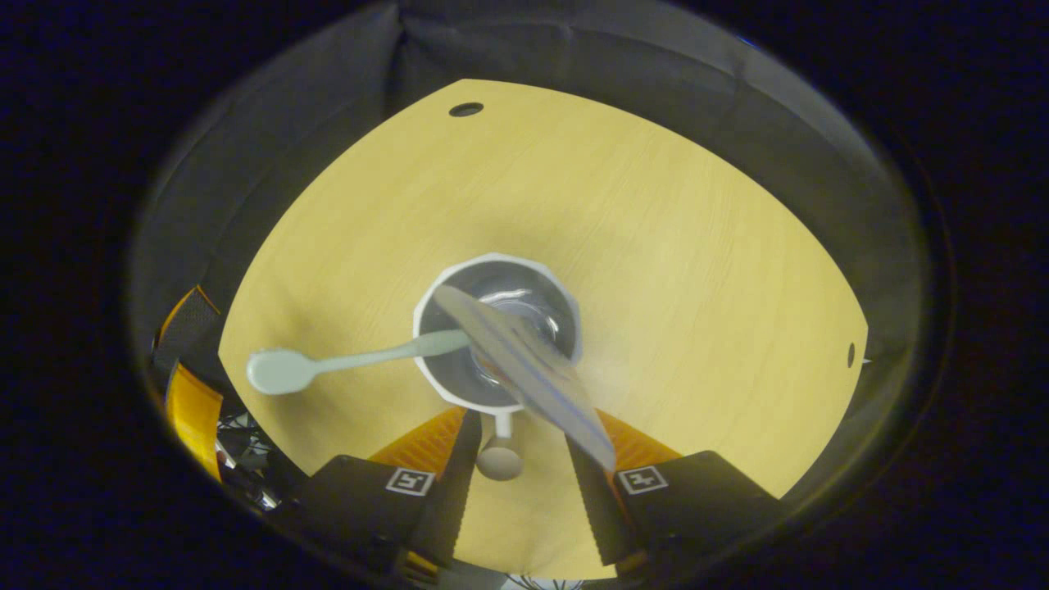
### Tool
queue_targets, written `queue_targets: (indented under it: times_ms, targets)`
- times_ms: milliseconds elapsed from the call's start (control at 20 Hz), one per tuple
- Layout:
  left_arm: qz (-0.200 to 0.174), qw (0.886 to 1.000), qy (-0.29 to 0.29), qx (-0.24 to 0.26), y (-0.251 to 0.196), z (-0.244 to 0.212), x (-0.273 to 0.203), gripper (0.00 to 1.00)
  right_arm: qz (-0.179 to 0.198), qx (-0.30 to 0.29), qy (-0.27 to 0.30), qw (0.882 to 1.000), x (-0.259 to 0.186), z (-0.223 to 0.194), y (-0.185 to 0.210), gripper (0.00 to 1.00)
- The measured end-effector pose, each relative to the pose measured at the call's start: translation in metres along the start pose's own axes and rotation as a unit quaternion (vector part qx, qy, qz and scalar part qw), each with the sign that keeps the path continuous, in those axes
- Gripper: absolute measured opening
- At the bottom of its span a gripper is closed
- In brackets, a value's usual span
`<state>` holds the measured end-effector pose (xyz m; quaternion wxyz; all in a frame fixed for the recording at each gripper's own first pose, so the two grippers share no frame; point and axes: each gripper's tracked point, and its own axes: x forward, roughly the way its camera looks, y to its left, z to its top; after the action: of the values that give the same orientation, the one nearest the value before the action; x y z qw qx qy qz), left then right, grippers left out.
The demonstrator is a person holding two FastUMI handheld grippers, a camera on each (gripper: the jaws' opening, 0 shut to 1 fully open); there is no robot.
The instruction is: Put the toothbrush and toothpaste on the desktop into the cup, then pick up the cup and place it on the coaster on the desktop.
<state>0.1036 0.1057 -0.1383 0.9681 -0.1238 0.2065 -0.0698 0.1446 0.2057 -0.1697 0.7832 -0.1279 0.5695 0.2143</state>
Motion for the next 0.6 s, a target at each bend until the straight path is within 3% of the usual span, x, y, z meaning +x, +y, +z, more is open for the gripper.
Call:
queue_targets:
  times_ms: [200, 400, 600]
  targets:
    - [0.004, 1.0, -0.014, 0.01, -0.019, 0.008, 0.002, 0.92, 0.0, 0.011, -0.053, 0.999, -0.027, -0.007, -0.007, 0.86]
    - [0.018, 0.999, -0.04, 0.02, -0.044, 0.019, -0.008, 0.92, 0.003, 0.035, -0.124, 0.992, -0.063, -0.027, -0.017, 0.87]
    - [0.021, 0.997, -0.073, 0.035, -0.086, 0.035, -0.024, 0.91, -0.004, 0.057, -0.221, 0.974, -0.118, -0.059, -0.027, 0.93]
